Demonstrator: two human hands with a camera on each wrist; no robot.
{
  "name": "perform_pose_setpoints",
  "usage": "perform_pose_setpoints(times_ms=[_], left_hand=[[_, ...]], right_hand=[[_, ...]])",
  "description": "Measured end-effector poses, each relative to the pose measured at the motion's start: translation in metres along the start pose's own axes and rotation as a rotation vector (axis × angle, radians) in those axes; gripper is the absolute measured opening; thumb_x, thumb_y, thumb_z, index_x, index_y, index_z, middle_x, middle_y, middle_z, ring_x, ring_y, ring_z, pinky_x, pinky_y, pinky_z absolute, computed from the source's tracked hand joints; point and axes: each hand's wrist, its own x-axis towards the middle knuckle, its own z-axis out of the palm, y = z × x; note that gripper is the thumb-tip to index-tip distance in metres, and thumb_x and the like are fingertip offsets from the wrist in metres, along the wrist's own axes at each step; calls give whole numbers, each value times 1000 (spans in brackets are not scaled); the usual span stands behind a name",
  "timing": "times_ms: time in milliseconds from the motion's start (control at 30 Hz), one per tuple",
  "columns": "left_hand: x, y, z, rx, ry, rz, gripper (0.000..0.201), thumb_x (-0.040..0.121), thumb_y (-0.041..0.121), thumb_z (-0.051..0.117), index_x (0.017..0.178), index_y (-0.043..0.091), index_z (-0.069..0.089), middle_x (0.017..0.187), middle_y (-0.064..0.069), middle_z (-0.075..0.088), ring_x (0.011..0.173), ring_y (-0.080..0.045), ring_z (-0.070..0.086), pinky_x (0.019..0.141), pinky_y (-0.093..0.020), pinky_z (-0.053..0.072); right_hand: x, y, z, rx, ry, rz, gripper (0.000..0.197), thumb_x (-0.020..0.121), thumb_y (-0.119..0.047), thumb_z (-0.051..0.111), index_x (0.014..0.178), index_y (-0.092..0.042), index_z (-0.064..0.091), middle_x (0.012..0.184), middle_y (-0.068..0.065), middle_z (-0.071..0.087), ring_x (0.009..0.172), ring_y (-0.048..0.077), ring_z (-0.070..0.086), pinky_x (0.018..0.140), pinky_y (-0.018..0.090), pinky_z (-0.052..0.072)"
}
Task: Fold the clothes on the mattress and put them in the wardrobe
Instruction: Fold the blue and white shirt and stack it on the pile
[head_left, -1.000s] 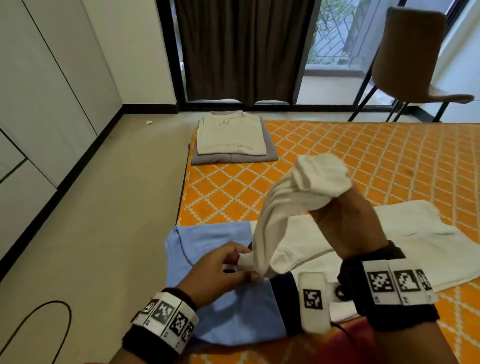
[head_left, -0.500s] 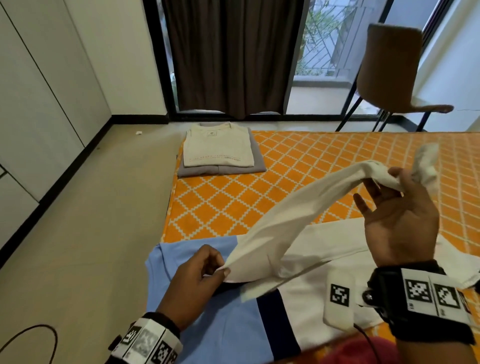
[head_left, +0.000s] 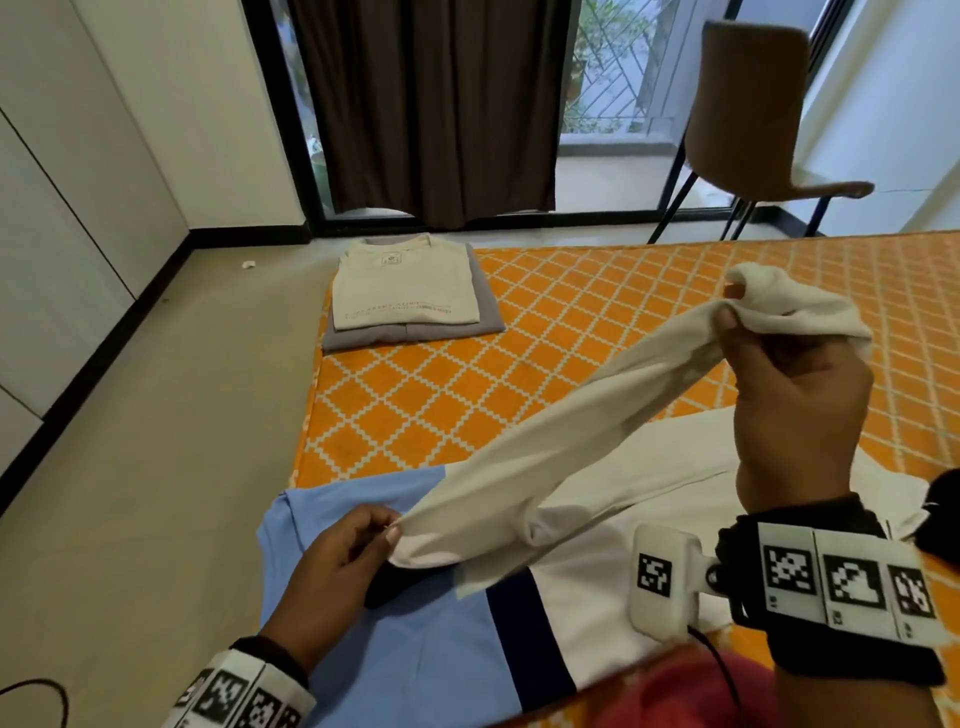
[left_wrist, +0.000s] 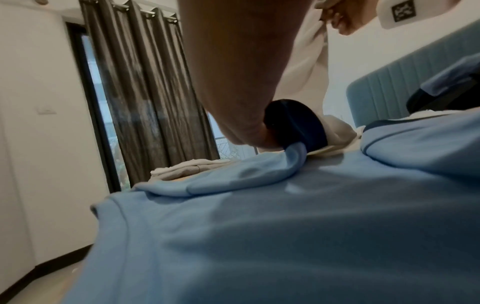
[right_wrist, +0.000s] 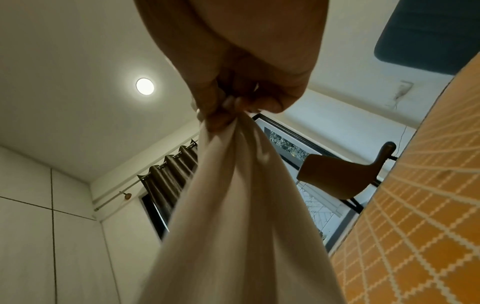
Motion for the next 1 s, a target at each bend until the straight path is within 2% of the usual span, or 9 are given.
perform_pose_setpoints(times_ms=[33, 100, 167, 333, 467, 567, 700, 833, 1000], left_hand=[[0, -1, -1, -33, 1, -23, 14, 97, 9, 52, 95, 4, 65, 80, -7, 69, 74, -19, 61, 66, -31, 47], [-1, -1, -1, -59, 6, -47, 15, 97, 7, 51, 95, 1, 64, 79, -11, 67, 71, -18, 60, 63, -27, 47], [-1, -1, 0, -60, 11, -41, 14, 97, 6, 51, 94, 0, 64, 81, -15, 68, 71, -18, 61, 62, -23, 48], [2, -1, 3, -38, 5, -36, 13, 95, 4, 54, 93, 2, 67, 81, -12, 70, 72, -15, 65, 62, -20, 50], [6, -5, 2, 96, -22, -34, 12, 94, 9, 57, 94, 7, 69, 84, -5, 73, 78, -16, 68, 66, -21, 52], [11, -7, 4, 125, 15, -46, 11, 95, 9, 58, 95, 8, 69, 87, -3, 73, 82, -15, 69, 69, -22, 53], [12, -4, 9, 71, 23, -72, 12, 96, 10, 54, 97, 6, 66, 86, -3, 71, 81, -17, 67, 69, -24, 52], [14, -2, 8, 71, 13, -39, 13, 97, 12, 52, 98, 7, 64, 84, -2, 70, 78, -13, 66, 66, -20, 51], [15, 1, 7, 79, 43, -16, 13, 97, 10, 51, 97, 7, 64, 85, 2, 71, 80, -12, 67, 66, -19, 52]], right_hand=[[1, -1, -2, -12, 13, 0, 4, 88, -18, 71, 92, -18, 71, 82, -11, 72, 82, 9, 65, 78, 26, 52], [2, -6, -11, -163, 50, -31, 39, 85, -37, 73, 78, 1, 67, 68, 12, 63, 64, 26, 53, 67, 39, 50], [5, -14, -21, -283, 30, -63, 55, 82, -49, 73, 69, 3, 62, 66, 27, 54, 62, 39, 45, 62, 45, 44], [18, -6, -40, -77, 90, 238, 14, 80, -30, 78, 81, -19, 70, 76, -8, 70, 73, 9, 63, 66, 26, 50], [15, 49, -55, -42, 152, 577, 60, 68, -32, 82, 121, -12, 60, 115, 6, 68, 105, 25, 64, 94, 50, 51], [17, 56, -59, 10, 225, 688, 72, 75, -24, 79, 134, -18, 38, 120, 5, 57, 100, 21, 60, 87, 43, 52], [27, 52, -65, -41, 206, 556, 57, 87, -8, 69, 130, -36, 46, 128, 1, 53, 107, 16, 56, 76, 29, 49], [28, 54, -62, -90, 223, 505, 48, 86, -8, 70, 132, -17, 58, 137, 1, 54, 118, 14, 53, 82, 21, 47], [25, 54, -59, 12, 146, 485, 52, 86, 2, 65, 132, -20, 56, 136, -3, 54, 123, 18, 53, 105, 42, 45]])
